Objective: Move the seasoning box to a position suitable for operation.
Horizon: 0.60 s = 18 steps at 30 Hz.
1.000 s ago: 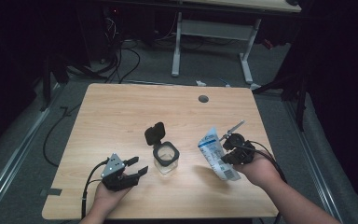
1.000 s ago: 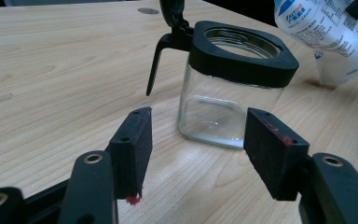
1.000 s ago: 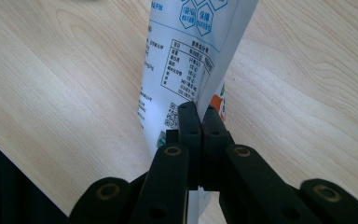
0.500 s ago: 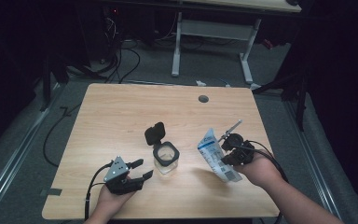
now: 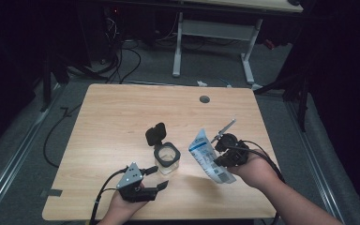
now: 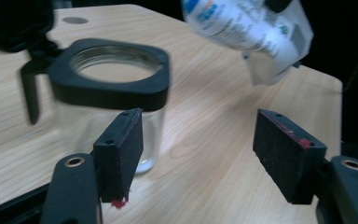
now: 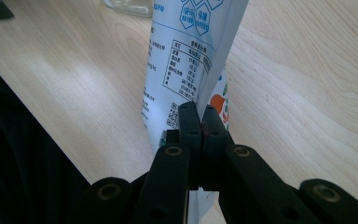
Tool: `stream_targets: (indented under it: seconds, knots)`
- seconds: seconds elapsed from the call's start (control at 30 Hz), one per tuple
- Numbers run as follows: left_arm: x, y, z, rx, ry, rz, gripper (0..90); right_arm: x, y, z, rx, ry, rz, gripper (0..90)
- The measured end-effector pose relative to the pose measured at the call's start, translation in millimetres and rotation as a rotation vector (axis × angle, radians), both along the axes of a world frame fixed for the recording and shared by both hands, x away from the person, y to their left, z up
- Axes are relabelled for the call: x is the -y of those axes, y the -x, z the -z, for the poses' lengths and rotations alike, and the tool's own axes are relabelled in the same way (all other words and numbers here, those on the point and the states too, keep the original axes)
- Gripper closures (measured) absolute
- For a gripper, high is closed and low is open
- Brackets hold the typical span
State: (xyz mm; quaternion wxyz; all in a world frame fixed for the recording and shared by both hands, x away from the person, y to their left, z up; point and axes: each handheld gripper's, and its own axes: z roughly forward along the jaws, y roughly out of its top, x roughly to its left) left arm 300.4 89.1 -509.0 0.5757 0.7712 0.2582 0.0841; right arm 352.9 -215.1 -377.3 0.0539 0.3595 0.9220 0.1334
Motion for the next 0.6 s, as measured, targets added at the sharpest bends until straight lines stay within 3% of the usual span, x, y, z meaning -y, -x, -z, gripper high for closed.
stream_targets:
  seconds: [0.4,0.6]
  knots:
    - [63.1,-2.5,-1.0,0.013,-0.001,0.079,31.1,-18.5,-2.0,-6.8,-0.003,-0.004,-0.043,90.0]
    - [74.8,-1.8,1.6,0.014,-0.014,0.116,31.4,-25.8,-3.0,-9.8,-0.012,-0.006,-0.052,90.0]
